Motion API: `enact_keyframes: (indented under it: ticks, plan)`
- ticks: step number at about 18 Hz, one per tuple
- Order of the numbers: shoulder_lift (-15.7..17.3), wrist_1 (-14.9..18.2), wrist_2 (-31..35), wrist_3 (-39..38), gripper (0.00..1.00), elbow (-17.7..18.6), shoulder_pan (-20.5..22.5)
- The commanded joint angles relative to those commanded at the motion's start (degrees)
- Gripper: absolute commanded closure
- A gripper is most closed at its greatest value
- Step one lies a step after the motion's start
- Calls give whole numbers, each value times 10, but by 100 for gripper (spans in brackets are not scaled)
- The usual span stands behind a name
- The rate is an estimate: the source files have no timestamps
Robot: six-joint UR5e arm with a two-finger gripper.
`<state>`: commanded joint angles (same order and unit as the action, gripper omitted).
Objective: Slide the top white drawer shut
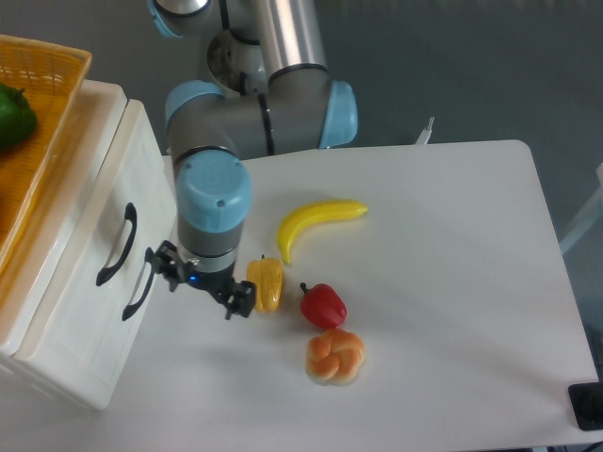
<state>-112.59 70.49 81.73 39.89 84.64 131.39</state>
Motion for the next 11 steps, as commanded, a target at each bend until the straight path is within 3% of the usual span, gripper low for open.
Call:
enact_keyframes:
  ticks: [4,11]
  plan:
    - [4,0,12,81,0,0,36]
    - [22,3,113,219,0,-4,85]
